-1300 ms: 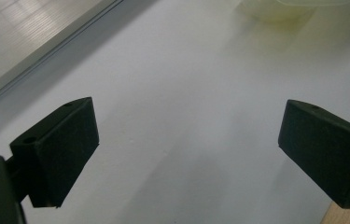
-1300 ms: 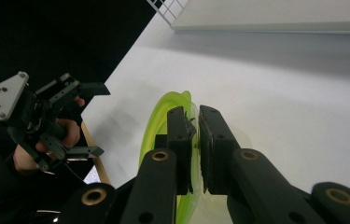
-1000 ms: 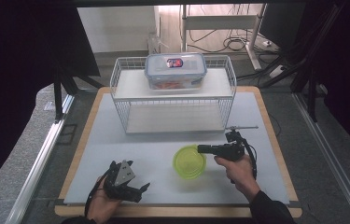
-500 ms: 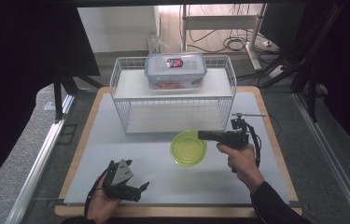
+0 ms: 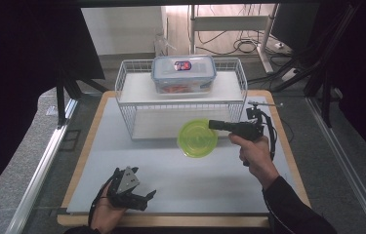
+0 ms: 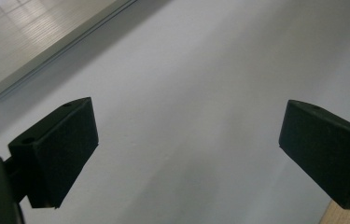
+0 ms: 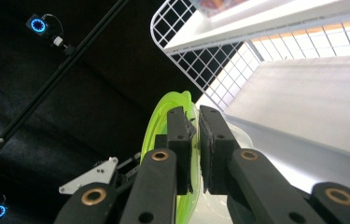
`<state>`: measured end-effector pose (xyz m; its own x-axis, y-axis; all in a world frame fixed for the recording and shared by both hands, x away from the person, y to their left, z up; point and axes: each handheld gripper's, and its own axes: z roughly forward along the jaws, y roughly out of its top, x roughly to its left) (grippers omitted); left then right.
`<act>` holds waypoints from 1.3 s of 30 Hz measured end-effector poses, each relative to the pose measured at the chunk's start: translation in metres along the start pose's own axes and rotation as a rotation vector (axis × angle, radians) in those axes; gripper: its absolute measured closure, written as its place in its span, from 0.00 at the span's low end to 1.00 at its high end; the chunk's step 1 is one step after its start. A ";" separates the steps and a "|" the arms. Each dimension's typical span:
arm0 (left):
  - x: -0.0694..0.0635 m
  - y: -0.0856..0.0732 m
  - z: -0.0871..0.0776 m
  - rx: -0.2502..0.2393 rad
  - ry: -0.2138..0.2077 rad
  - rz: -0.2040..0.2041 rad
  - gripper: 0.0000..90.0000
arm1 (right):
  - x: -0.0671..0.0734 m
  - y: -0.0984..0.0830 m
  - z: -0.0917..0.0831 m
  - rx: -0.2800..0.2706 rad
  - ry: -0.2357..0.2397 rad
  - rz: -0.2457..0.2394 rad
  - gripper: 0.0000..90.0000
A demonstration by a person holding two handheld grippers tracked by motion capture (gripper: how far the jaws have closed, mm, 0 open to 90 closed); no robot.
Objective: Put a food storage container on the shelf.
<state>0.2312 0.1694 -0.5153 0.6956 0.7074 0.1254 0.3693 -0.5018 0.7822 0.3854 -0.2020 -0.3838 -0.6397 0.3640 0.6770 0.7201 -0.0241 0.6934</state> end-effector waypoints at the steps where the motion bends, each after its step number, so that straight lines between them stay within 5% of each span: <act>1: 0.000 0.000 0.000 0.000 0.000 0.000 0.05 | 0.000 0.001 0.000 -0.001 0.001 0.003 0.93; 39: 0.000 0.000 0.000 -0.004 0.001 0.002 0.05 | 0.025 0.058 0.012 -0.056 0.057 -0.001 0.93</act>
<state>0.2313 0.1697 -0.5154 0.6957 0.7070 0.1274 0.3653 -0.5009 0.7846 0.4143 -0.1832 -0.3297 -0.6561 0.3107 0.6877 0.7039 -0.0766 0.7062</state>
